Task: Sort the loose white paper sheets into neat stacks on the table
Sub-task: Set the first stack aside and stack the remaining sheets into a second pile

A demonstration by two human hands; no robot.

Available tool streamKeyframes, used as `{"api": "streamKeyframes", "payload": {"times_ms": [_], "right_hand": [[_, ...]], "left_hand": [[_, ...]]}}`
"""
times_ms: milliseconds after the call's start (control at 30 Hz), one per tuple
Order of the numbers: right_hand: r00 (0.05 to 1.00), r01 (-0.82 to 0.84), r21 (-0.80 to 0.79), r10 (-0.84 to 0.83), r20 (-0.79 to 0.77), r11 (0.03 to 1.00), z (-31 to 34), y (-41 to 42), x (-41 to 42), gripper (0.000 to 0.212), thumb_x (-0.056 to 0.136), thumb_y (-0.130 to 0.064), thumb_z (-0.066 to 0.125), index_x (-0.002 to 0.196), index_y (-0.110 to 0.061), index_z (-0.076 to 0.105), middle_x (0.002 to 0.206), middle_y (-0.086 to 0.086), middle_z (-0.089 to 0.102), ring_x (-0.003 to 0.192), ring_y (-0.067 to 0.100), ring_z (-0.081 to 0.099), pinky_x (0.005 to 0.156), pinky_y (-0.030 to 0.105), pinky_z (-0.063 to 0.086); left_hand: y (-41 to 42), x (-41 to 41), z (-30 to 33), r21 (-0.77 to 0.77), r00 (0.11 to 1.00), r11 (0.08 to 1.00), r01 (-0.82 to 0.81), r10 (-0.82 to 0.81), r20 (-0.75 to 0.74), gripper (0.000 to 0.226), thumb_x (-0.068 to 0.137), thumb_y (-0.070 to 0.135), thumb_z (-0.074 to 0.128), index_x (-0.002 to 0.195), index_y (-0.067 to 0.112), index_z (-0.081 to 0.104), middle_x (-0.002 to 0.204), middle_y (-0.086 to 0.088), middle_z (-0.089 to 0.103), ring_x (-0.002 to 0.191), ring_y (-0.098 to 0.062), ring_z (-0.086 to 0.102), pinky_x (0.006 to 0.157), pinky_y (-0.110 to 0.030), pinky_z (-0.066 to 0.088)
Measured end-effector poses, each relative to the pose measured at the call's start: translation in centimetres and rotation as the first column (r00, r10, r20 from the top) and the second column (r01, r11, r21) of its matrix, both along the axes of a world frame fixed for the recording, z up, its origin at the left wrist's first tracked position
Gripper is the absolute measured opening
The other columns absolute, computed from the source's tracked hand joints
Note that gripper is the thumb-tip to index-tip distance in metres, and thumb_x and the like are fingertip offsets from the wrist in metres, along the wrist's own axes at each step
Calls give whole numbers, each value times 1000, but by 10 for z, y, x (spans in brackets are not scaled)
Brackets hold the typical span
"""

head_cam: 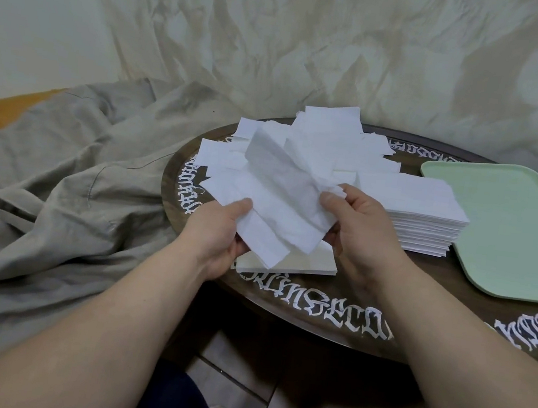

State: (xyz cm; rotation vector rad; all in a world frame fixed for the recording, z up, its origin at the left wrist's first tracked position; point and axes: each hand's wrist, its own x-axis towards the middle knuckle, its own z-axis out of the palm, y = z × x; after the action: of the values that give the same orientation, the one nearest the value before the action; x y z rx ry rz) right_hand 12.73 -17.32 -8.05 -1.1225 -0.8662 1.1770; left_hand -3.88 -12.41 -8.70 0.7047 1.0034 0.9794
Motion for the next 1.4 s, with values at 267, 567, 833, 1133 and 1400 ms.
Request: {"api": "streamKeyframes", "payload": {"times_ms": [267, 567, 833, 1133, 1400], "right_hand": [[560, -47, 246, -178, 809, 968, -13, -3, -1, 16, 77, 1, 61, 82, -14, 63, 89, 1, 66, 85, 17, 60, 76, 38, 50], [371, -266, 167, -59, 927, 949, -19, -6, -2, 19, 73, 1, 65, 82, -15, 67, 110, 3, 65, 101, 21, 60, 81, 22, 40], [704, -101, -23, 88, 705, 995, -3, -10, -18, 51, 68, -46, 77, 108, -30, 48, 108, -19, 58, 100, -3, 56, 85, 19, 45], [847, 118, -53, -72, 527, 992, -12, -5, 3, 6, 82, -12, 62, 83, -10, 68, 91, 21, 67, 77, 28, 62, 83, 53, 51], [896, 206, -14, -182, 404, 979, -5, -6, 13, 14, 86, -8, 61, 78, -15, 69, 83, 8, 71, 75, 17, 62, 72, 36, 53]], "left_hand": [[0, -3, 1, -2, 995, 997, 75, -75, 59, 38, 102, 33, 37, 126, 9, 56, 116, -8, 69, 105, -24, 67, 81, -41, 56], [-2, -4, -1, 86, 998, 995, 54, -56, 19, 24, 96, 7, 49, 118, 6, 60, 104, -7, 72, 86, -18, 71, 66, -29, 58], [-5, 0, -1, 141, 990, 979, 144, -142, -20, 23, 97, 7, 47, 117, 5, 60, 107, -11, 71, 94, -23, 70, 69, -30, 58], [0, -4, 0, 86, 998, 996, -9, 14, -57, 25, 98, 8, 47, 120, 4, 58, 111, -13, 69, 99, -28, 68, 85, -43, 54], [6, -7, 1, 176, 965, 971, -162, 193, -177, 15, 98, 11, 49, 106, 11, 61, 101, -5, 70, 92, -22, 68, 83, -38, 55]]}}
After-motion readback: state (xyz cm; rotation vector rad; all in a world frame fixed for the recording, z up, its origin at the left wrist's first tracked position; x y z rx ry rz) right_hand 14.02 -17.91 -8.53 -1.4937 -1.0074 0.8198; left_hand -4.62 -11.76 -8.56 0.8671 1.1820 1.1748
